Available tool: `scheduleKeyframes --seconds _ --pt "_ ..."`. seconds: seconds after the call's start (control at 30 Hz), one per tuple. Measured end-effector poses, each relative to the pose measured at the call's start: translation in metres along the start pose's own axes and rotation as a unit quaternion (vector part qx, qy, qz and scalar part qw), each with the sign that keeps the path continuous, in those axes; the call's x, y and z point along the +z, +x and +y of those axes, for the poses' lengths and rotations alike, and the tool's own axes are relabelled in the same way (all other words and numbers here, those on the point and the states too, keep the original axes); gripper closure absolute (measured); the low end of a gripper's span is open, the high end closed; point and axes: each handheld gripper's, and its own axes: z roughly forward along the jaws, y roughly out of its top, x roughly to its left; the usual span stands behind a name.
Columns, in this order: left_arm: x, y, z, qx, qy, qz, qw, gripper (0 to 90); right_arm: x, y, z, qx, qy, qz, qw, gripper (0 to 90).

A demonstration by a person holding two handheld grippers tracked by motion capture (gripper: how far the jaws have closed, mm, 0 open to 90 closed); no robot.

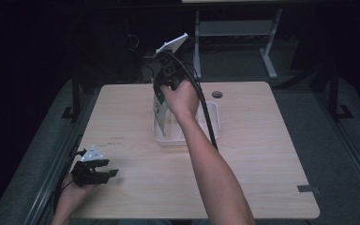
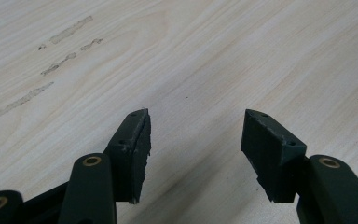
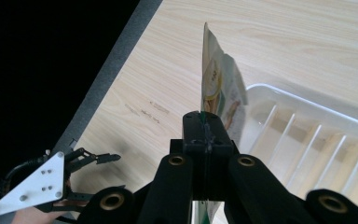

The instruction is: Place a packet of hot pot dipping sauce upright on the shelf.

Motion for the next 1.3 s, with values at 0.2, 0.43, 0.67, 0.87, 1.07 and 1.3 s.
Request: scheduleKeyframes --seconds 0.2,0.43,0.67,0.87,1.07,1.3 --pt "0.0 -0.001 0.0 0.002 0.001 0.002 1.0 41.9 0.008 0.002 0.002 0.003 -0.003 0.002 1.0 89.5" --pt "0.0 -0.001 0.001 0.002 -0.002 0.002 1.0 41.8 0.017 0.003 0.005 0.004 -0.004 0.0 1.0 89.4" --pt "0.0 -0.001 0.001 0.005 0.001 0.002 1.0 41.7 0.021 0.001 0.006 0.016 -0.012 0.007 0.9998 89.3" --pt "0.0 -0.001 0.001 0.005 0.001 0.002 1.0 41.6 0.027 0.001 0.006 0.018 -0.016 0.004 0.9997 89.2" --pt "0.0 -0.001 0.001 0.005 0.0 0.003 1.0 41.6 0.03 -0.003 0.008 0.023 -0.019 0.001 0.9996 89.1" --pt "0.0 -0.001 0.001 0.006 0.0 0.003 1.0 41.5 0.032 -0.009 0.007 0.029 -0.019 0.001 0.9994 89.0"
